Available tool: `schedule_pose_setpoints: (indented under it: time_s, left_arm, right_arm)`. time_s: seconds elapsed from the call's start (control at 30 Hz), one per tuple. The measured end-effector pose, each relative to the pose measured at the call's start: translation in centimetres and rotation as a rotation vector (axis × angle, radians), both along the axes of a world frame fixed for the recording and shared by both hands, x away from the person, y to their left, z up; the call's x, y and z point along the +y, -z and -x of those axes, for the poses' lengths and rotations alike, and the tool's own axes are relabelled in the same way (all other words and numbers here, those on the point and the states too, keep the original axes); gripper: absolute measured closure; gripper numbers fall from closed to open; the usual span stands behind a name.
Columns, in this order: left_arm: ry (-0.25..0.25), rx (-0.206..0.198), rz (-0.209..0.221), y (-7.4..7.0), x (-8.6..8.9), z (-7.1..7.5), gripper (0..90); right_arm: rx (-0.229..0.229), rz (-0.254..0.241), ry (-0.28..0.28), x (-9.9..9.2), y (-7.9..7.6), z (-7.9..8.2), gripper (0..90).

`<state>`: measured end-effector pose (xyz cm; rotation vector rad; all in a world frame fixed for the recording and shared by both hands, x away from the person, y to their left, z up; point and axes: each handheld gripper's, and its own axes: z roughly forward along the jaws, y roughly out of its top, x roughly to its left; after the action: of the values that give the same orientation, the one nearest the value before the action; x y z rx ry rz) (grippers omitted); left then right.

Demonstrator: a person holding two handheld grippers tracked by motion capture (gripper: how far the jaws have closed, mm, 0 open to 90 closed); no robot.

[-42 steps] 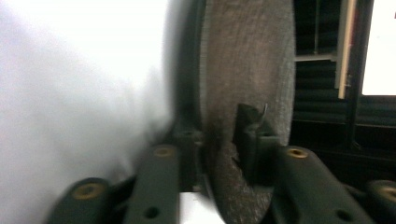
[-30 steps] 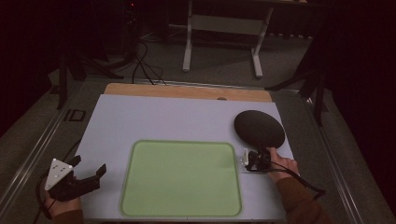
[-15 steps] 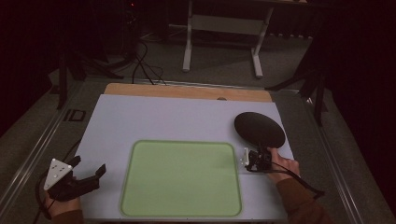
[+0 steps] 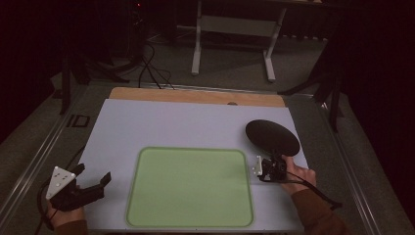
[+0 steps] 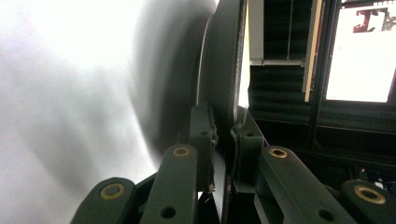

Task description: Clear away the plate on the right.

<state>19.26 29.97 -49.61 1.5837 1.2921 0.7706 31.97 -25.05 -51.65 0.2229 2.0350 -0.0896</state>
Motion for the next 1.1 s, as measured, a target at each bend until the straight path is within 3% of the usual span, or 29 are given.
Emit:
schedule_pose_setpoints:
  time_s: [0.37,0.47,0.67,1.1]
  left_arm:
    - [-0.003,0.000,0.008,0.0,0.0,0.0,6.3]
    - [-0.002,-0.001,0.009,0.0,0.1,0.0,6.3]
    - [-0.005,-0.002,0.017,0.0,0.1,0.1,6.3]
    - [-0.006,-0.006,0.021,0.0,0.2,0.1,6.3]
  right_arm:
    - [-0.046,-0.019,-0.028,0.7,-1.9,1.3,81.6]
    - [-0.053,-0.044,-0.025,1.1,-2.5,1.6,81.6]
    - [-0.072,-0.017,-0.076,2.1,-3.4,2.5,81.5]
    - [-0.096,-0.013,-0.166,4.5,-4.4,4.1,80.9]
